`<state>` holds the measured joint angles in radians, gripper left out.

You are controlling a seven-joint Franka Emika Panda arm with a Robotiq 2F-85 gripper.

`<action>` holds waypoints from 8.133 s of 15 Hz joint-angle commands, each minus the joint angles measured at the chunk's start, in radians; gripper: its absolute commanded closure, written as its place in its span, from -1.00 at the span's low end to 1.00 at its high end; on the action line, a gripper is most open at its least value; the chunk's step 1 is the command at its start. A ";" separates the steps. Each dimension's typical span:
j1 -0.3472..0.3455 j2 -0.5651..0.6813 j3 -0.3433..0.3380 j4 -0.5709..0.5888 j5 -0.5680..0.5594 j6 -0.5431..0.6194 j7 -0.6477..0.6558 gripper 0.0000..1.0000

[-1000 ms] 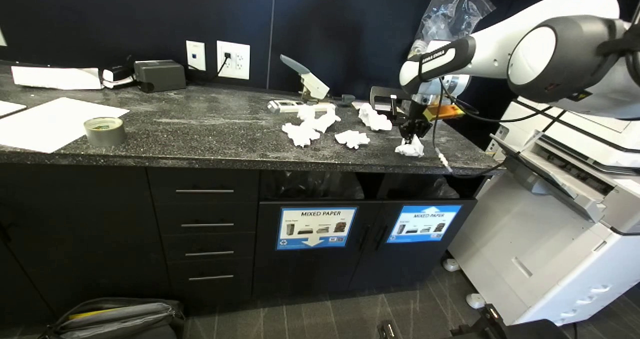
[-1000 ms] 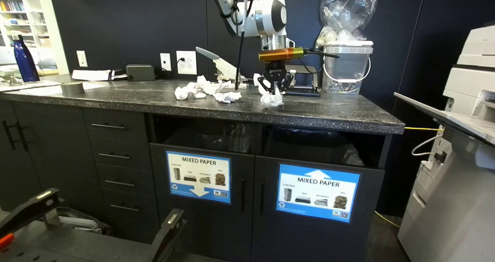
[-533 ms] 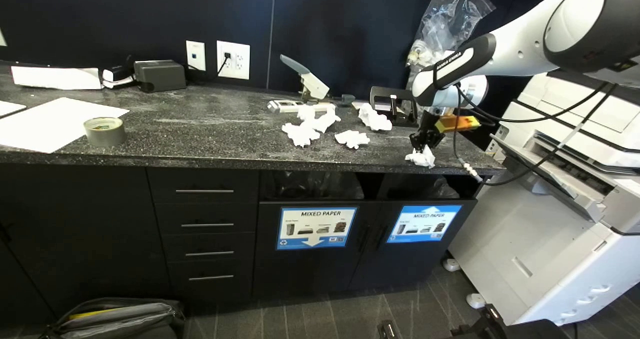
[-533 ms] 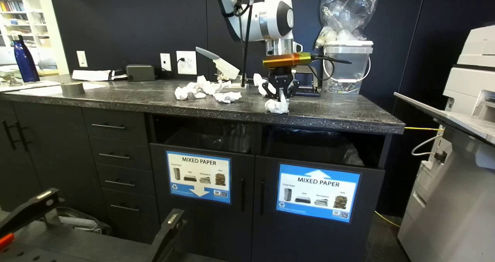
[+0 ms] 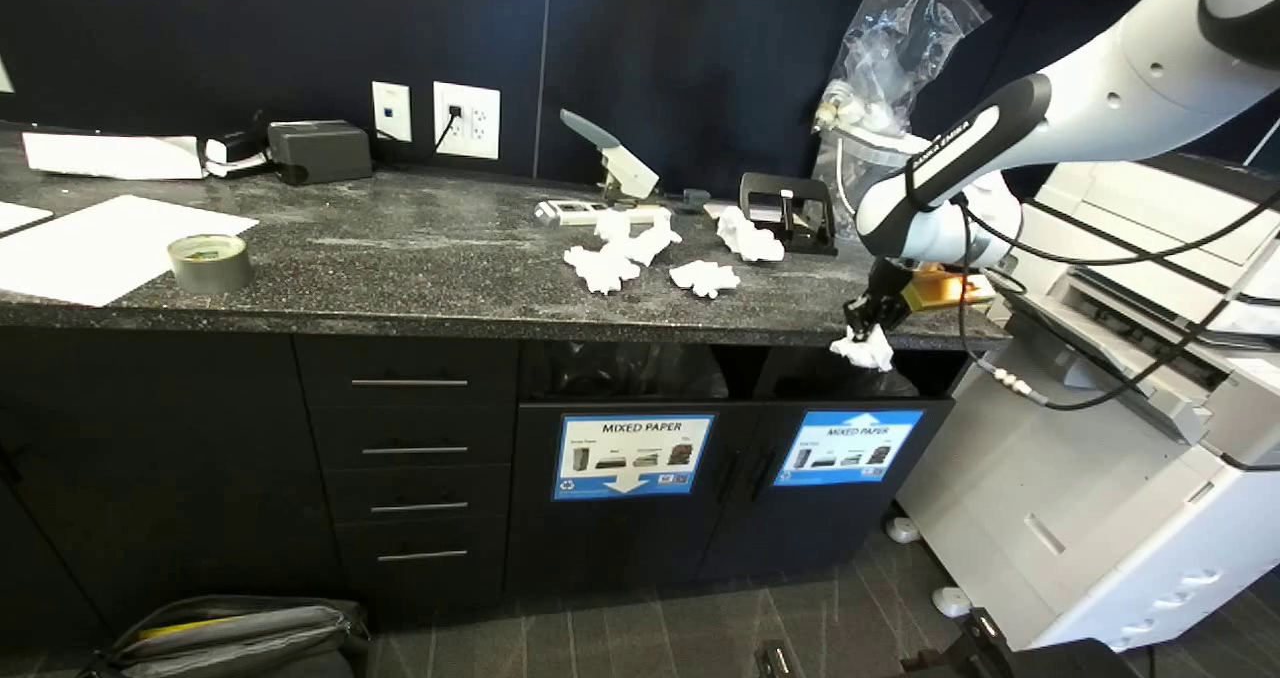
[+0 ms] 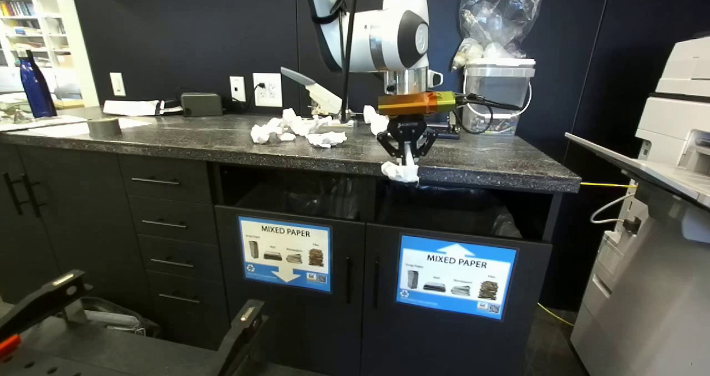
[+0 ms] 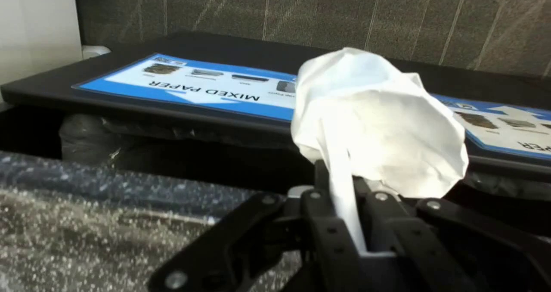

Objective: Put the tissues inside the rubbish bin.

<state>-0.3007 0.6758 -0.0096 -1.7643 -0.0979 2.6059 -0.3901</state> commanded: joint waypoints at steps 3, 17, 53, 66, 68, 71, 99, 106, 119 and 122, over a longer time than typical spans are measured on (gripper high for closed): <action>-0.177 -0.052 0.138 -0.251 0.097 0.296 -0.206 0.75; -0.611 0.454 0.469 -0.147 -0.282 0.962 -0.229 0.75; -0.116 0.812 0.105 0.483 -0.092 1.245 0.626 -0.75; -0.064 0.777 0.013 0.463 -0.050 1.135 0.550 -1.00; -0.076 0.737 -0.013 0.410 -0.121 1.155 0.534 -1.00; -0.108 0.639 -0.036 0.287 -0.246 1.165 0.546 -1.00; 0.125 -0.037 0.176 0.184 -0.028 0.136 0.014 -1.00; 0.165 0.221 0.125 0.542 -0.065 0.035 -0.101 -1.00; 0.210 0.642 -0.007 1.096 -0.085 0.155 -0.001 -1.00; 0.208 0.737 -0.044 1.210 -0.079 0.219 0.064 -1.00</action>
<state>-0.1030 1.2756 -0.0076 -0.7511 -0.1820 2.7738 -0.3938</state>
